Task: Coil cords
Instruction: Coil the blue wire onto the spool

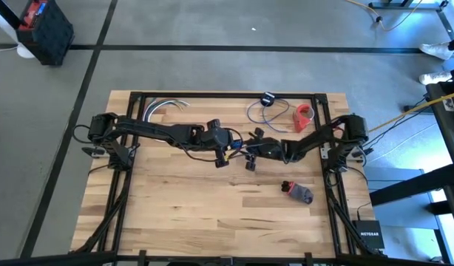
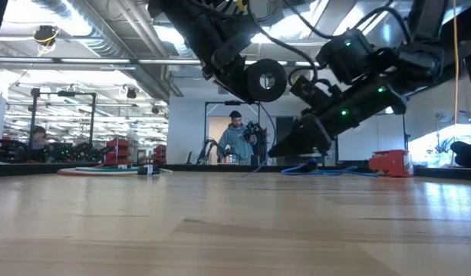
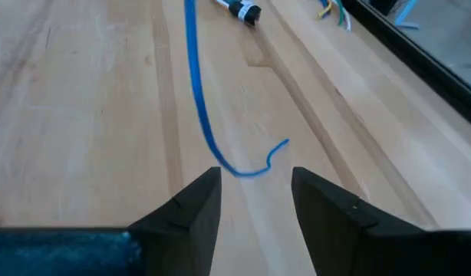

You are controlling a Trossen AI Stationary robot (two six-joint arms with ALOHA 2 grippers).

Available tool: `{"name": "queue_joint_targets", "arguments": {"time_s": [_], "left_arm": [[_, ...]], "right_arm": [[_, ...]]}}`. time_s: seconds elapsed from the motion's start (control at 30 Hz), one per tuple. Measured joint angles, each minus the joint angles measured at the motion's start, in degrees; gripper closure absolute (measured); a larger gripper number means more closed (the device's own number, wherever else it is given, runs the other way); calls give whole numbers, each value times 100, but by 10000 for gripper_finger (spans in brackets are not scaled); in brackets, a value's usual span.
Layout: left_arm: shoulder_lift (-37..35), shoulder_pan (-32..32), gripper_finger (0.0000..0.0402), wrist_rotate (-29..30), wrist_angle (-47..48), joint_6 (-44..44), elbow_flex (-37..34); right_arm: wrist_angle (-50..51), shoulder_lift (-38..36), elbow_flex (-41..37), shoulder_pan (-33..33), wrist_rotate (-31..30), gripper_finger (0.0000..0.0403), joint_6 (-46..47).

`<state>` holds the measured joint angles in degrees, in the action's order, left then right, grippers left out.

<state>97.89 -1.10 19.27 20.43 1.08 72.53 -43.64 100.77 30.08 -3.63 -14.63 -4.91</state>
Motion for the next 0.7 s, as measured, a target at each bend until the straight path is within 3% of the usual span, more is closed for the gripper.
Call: {"name": "queue_joint_targets", "arguments": {"time_s": [0.17, 0.33, 0.47, 0.6, 0.7], "left_arm": [[2, 0, 400, 0, -1, 0, 0], [2, 0, 400, -1, 2, 0, 0], [2, 31, 400, 0, 18, 0, 0], [2, 37, 400, 0, 128, 26, 0], [3, 30, 400, 1, 279, 61, 0]], "right_arm": [[-97, 161, 68, -106, 77, 254, -4], [-301, 180, 77, -100, 108, 315, -126], [81, 113, 73, -98, -483, 387, -147], [909, -422, 71, -89, -794, 387, -103], [1865, -1101, 71, -87, -666, 394, 93]]}}
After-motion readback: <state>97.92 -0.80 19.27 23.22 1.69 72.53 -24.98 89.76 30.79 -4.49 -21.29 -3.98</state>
